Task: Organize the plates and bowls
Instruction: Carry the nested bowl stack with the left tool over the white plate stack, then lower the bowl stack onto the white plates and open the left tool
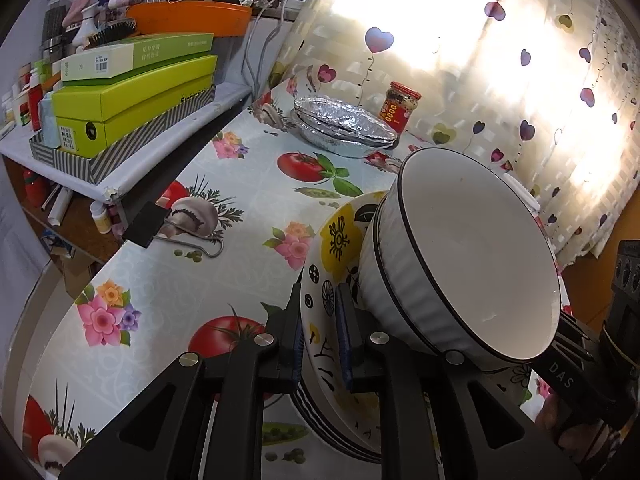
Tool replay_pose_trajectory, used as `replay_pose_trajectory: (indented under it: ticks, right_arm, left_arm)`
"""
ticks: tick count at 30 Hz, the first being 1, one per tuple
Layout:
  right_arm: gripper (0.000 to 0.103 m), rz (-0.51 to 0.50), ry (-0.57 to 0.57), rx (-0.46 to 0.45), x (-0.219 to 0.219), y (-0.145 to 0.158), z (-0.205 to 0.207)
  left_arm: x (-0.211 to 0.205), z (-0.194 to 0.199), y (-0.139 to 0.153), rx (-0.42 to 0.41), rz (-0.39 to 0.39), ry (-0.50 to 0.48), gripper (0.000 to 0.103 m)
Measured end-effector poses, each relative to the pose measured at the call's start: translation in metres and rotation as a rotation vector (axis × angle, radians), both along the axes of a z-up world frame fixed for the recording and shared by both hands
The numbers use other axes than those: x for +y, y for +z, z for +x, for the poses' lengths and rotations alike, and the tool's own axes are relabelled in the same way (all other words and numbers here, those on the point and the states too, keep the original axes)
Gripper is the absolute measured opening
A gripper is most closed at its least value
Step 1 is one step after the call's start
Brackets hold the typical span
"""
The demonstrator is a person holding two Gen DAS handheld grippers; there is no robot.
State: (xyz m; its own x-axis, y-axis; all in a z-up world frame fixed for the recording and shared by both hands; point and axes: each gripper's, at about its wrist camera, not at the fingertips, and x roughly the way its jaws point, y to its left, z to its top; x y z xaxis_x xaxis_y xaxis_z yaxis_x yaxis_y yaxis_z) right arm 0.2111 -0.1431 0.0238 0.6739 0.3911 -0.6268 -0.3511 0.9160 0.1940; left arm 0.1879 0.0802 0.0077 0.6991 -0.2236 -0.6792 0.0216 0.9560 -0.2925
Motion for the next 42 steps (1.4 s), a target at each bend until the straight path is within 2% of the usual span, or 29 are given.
replay_pose_trajectory:
  ticks: [13,16,17,18,19,21,34,42]
  right_arm:
    - [0.019,0.015,-0.004,-0.008,-0.002,0.002,-0.005]
    - [0.019,0.018,-0.003,-0.012,-0.003,0.003,-0.005]
    - [0.026,0.015,-0.016,-0.022,-0.004,0.004,-0.006]
    - [0.044,-0.006,-0.054,-0.048,-0.006,0.007,-0.008]
    - [0.049,0.000,-0.071,-0.062,-0.011,0.008,-0.008]
    - [0.057,0.051,-0.074,-0.048,-0.021,0.010,-0.006]
    - [0.063,0.032,-0.089,-0.067,-0.027,0.023,-0.028]
    - [0.064,0.037,-0.094,-0.070,-0.028,0.027,-0.061]
  left_arm:
    - [0.001,-0.001,-0.001,0.004,-0.007,0.003,0.015]
    - [0.003,-0.004,0.005,-0.026,0.019,0.026,0.018]
    - [0.006,-0.006,0.010,-0.050,0.035,0.045,0.020]
    - [0.009,-0.006,0.014,-0.067,0.027,0.051,0.031]
    - [0.014,-0.007,0.018,-0.082,0.005,0.056,0.043]
    - [0.018,-0.007,0.022,-0.089,0.007,0.069,0.045]
    - [0.013,-0.025,0.025,-0.060,0.041,0.082,0.045]
    - [0.005,-0.062,0.023,-0.039,0.068,0.087,0.045]
